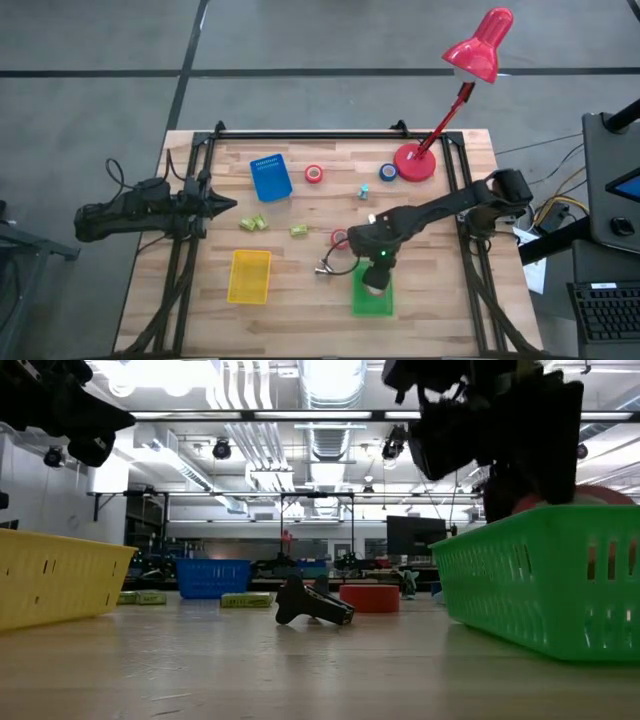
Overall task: Pick and place Stapler, Stapler remover, tape
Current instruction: Put the pink electrical tape into the green bin, then put the bottom orange electrical tape into the green bin
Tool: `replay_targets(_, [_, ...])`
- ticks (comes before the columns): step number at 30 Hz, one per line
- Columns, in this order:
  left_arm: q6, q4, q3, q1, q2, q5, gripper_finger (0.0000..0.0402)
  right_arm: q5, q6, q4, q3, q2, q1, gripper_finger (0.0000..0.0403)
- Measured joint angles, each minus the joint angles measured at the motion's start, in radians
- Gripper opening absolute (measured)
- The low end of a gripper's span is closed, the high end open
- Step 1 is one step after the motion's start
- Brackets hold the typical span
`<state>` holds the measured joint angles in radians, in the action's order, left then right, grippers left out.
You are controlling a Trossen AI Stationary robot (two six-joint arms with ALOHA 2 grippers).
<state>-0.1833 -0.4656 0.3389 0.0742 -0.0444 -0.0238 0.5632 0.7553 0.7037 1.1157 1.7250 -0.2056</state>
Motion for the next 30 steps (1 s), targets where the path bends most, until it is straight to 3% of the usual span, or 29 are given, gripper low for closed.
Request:
replay_targets(12, [0.0,0.001,0.0,0.0,0.0,0.0,0.0014,-0.013,-0.044,0.015,0.029,0.013,0.001,0.0146])
replay_targets(20, [0.0,0.001,0.0,0.0,0.0,0.0,0.0014,-0.017,-0.068,0.107,0.029,-0.047,0.003,0.0194])
replay_targets(30, [0.0,-0.003,0.0,0.0,-0.005,0.002,0.0014,-0.313,-0.13,0.094,0.119,-0.13,0.101,0.0203])
